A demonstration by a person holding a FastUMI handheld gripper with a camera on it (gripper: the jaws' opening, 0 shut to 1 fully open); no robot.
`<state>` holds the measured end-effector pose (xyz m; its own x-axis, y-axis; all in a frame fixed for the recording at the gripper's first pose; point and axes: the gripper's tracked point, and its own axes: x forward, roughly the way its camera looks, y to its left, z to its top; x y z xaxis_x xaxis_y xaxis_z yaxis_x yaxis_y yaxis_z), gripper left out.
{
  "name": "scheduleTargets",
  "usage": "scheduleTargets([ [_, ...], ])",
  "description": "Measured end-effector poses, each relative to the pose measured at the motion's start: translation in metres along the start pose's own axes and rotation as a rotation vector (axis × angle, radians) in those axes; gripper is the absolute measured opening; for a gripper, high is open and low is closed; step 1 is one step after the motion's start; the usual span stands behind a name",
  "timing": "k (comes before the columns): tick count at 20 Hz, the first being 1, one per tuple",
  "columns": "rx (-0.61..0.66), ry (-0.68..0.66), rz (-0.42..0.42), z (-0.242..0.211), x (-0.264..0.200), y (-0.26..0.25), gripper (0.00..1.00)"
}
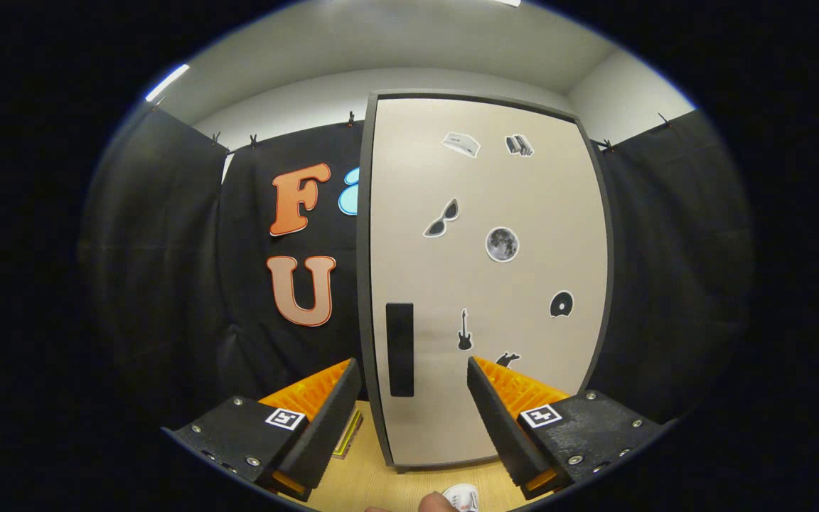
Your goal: Open the shoe cabinet door, grab the shoes and put them into the shoe cabinet, then close the shoe cabinet door.
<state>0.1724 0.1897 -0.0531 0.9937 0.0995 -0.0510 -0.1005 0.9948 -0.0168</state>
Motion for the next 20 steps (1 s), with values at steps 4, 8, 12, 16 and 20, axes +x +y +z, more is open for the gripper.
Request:
scheduleTargets([
  [4, -0.004, 0.002, 0.007, -0.007, 0.043, 0.009, 0.94],
  [8, -0.022, -0.007, -0.007, -0.011, 0.078, 0.013, 0.93],
  [12, -0.015, 0.011, 0.012, -0.02, 0.098, 0.021, 0.89],
  [16, -0.058, 0.035, 0.0, -0.032, 0.112, 0.022, 0.76],
  [20, -0.089, 0.005, -0.021, -0.027, 0.113, 0.019, 0.39],
])
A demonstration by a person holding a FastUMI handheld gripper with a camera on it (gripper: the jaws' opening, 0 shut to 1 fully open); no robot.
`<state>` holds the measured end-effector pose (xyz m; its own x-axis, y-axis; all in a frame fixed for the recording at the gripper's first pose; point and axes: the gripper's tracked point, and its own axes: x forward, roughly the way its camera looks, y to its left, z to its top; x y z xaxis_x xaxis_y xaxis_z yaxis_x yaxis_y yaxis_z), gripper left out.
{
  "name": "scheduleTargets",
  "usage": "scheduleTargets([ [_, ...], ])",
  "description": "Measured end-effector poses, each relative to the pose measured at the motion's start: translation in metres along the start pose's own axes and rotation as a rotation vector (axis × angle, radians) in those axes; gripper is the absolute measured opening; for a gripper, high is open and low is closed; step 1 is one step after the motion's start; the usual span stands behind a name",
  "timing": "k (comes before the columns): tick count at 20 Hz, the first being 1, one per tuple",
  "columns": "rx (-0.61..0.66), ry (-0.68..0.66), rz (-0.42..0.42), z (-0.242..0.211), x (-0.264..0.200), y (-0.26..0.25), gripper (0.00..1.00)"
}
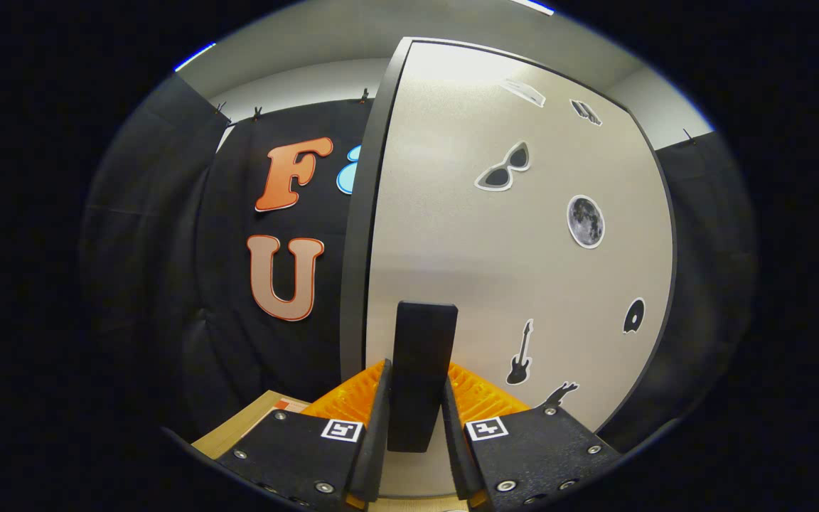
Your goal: Open the shoe cabinet door, grab the shoes and put them into the shoe cabinet, then close the shoe cabinet door.
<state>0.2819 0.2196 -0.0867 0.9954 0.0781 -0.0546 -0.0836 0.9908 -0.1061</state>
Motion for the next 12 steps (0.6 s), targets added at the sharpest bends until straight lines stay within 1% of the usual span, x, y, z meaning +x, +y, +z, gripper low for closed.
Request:
scheduleTargets([
  [2, 0.061, 0.034, 0.019, -0.002, -0.001, 0.0, 0.35],
  [6, 0.05, 0.064, 0.041, -0.002, -0.007, 0.0, 0.27],
  [12, 0.079, 0.067, 0.038, -0.002, -0.033, -0.006, 0.26],
])
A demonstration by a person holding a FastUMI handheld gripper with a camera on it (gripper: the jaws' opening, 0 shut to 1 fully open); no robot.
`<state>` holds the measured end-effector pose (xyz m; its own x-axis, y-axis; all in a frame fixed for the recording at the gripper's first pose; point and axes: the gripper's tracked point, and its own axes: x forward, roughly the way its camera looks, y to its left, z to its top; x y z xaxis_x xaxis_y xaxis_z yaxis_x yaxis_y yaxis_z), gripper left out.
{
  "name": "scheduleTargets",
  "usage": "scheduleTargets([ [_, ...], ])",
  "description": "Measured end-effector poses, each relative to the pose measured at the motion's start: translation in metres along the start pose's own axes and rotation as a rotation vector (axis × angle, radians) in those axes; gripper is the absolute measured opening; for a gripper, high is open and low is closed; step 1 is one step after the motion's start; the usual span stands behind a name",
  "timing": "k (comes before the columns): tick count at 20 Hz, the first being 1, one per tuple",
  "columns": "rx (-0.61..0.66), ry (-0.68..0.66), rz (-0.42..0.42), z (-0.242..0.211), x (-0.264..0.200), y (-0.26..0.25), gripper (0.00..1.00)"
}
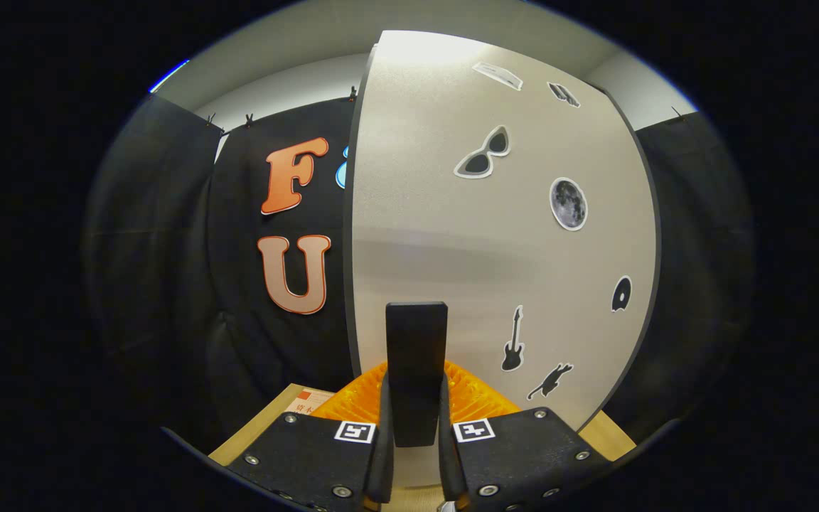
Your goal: Open the shoe cabinet door, grab the shoes and put them into the shoe cabinet, then close the shoe cabinet door.
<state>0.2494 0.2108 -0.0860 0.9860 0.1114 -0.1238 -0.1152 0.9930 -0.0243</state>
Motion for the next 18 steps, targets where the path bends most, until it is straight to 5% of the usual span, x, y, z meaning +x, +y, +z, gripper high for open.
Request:
scheduleTargets([
  [18, 0.04, 0.007, -0.032, 0.0, -0.058, -0.036, 0.23],
])
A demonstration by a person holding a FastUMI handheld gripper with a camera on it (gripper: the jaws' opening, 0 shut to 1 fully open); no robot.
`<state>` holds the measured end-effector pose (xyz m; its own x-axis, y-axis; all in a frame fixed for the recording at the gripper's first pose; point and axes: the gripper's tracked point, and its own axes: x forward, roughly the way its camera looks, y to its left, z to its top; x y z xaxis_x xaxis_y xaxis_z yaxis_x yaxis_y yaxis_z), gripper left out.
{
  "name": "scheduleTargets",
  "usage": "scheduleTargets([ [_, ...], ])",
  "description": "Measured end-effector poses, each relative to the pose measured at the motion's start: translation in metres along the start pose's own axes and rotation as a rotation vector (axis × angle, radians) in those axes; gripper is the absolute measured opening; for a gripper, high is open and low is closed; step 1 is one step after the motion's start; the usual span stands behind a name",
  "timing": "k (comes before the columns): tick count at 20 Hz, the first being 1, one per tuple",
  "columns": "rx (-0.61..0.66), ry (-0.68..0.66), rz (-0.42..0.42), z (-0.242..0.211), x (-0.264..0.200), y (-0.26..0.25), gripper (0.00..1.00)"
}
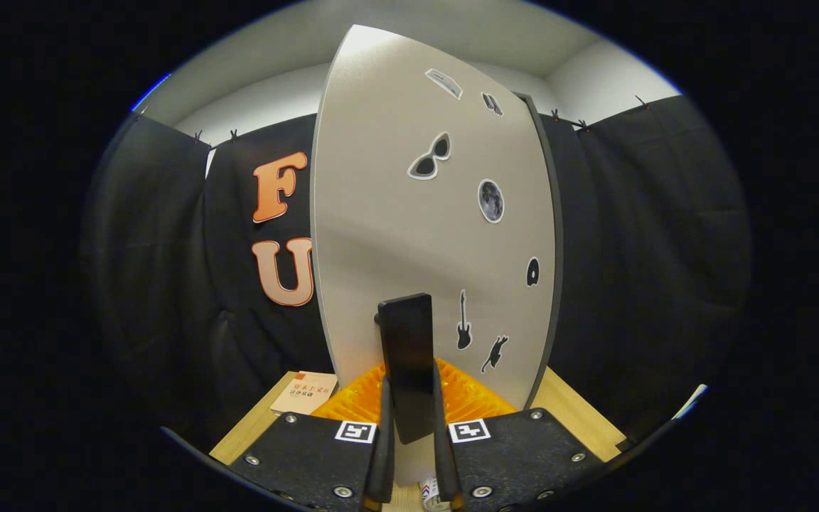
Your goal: Open the shoe cabinet door, grab the shoes and put them into the shoe cabinet, then close the shoe cabinet door.
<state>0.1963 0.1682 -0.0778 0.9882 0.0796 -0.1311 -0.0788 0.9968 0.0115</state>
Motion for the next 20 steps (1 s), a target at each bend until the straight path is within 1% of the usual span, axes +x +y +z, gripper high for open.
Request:
scheduleTargets([
  [8, -0.008, -0.009, 0.097, 0.003, -0.014, -0.023, 0.22],
  [13, 0.022, -0.026, 0.153, 0.002, -0.023, -0.046, 0.22],
  [16, 0.028, -0.036, 0.171, 0.003, -0.03, -0.061, 0.22],
  [20, 0.052, -0.045, 0.166, -0.001, -0.036, -0.083, 0.22],
])
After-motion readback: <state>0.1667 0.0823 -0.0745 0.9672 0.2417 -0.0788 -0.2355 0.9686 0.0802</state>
